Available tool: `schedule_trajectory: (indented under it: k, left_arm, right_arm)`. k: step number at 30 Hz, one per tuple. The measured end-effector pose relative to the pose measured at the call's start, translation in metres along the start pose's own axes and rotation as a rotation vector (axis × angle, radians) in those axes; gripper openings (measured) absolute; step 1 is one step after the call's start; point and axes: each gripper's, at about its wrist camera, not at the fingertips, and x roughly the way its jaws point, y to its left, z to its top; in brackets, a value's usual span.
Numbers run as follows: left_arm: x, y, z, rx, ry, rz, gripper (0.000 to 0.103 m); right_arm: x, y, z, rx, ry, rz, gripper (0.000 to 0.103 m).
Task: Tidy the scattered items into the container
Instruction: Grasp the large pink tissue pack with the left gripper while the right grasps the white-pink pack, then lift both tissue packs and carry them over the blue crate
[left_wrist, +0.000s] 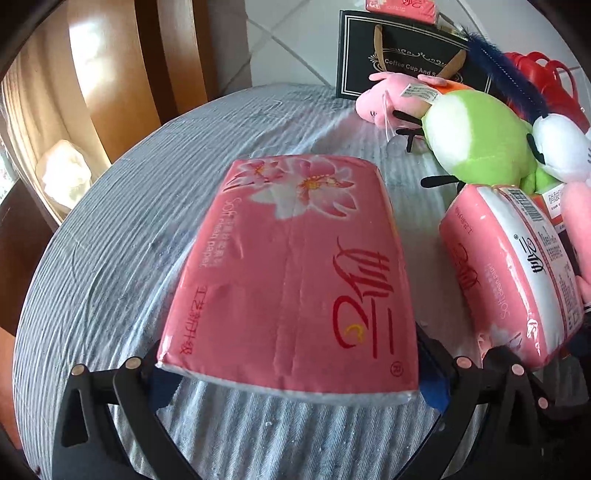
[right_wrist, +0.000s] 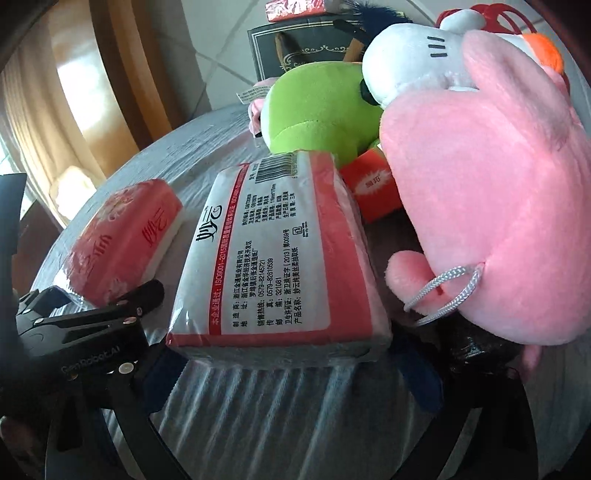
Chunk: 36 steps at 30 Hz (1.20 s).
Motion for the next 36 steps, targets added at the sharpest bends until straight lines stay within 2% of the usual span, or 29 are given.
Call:
schedule_trajectory:
  k: [11,13,17,18,21,24,28,33,36]
  left_arm:
    - [0.005,-0.004,0.004,-0.015,0.002,0.002,0.103]
    - [0.0,-0.008,0.001,-0.003,-0.008,0.007,0.096]
    - [-0.004,-0.014,-0.004,0.011,-0.017,-0.016,0.092]
    - [-0.005,-0.014,-0.003,0.017,-0.019,-0.015,0.091]
    - [-0.014,-0.01,-0.006,0.005,-0.014,-0.034,0.09]
    - [-0.038,-0.006,-0.015,0.019,-0.058,-0.011,0.09]
    - [-0.072,0.003,-0.027,0.017,-0.093,-0.017,0.09]
    - [-0.113,0.004,-0.043,0.033,-0.136,0.048,0.09]
    - [-0.144,-0.001,-0.049,0.007,-0.163,0.065,0.09]
  right_arm:
    - [0.026,0.019,0.0,-0.038,0.022,-0.027,0.103]
    - [0.027,0.021,-0.005,-0.059,0.04,-0.059,0.103]
    - [0.021,0.024,-0.011,-0.088,-0.006,-0.053,0.102]
    - [0.025,0.025,-0.009,-0.093,0.009,-0.046,0.089]
    - [0.025,0.029,-0.007,-0.102,0.015,-0.058,0.085]
    - [0.011,0.029,-0.012,-0.078,0.004,-0.038,0.085]
    - [-0.015,0.026,-0.021,-0.053,-0.016,-0.002,0.084]
    - [-0.056,0.02,-0.021,-0.041,-0.076,0.045,0.084]
    - [-0.086,0.016,-0.02,-0.066,-0.115,0.077,0.084]
